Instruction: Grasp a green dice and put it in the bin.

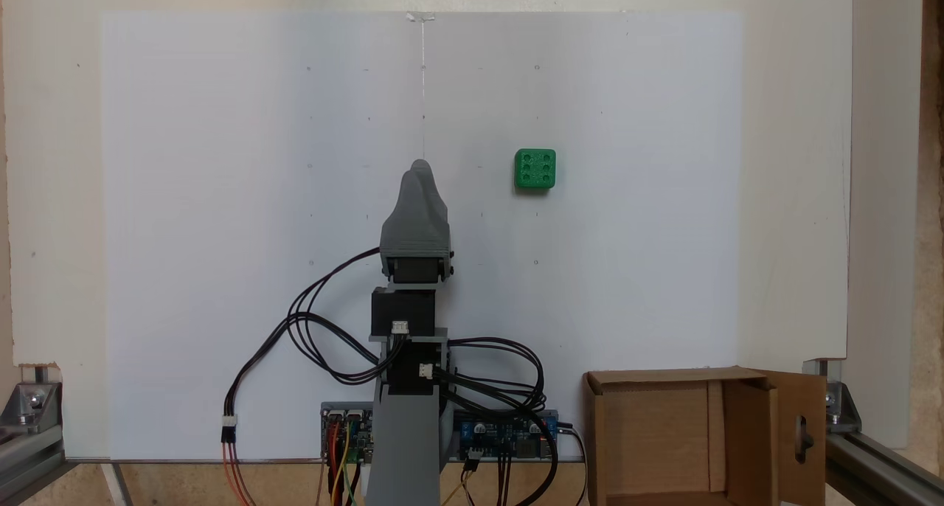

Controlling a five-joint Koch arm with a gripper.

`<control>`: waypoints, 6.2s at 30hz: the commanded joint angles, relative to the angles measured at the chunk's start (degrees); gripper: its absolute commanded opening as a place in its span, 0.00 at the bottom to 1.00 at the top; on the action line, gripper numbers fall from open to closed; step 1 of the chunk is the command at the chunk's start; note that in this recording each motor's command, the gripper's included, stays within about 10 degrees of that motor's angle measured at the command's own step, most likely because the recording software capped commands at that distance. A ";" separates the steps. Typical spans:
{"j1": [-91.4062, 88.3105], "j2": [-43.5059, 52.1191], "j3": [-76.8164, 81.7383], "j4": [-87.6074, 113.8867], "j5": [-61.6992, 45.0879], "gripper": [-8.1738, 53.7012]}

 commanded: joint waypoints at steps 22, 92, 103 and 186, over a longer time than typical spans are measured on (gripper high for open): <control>-1.93 0.00 -40.43 83.92 -0.26 0.83; 35.07 -42.98 -107.05 146.60 -31.82 0.88; 35.42 -45.09 -107.05 146.69 -34.28 0.89; 31.38 -54.93 -86.66 124.63 -21.71 0.86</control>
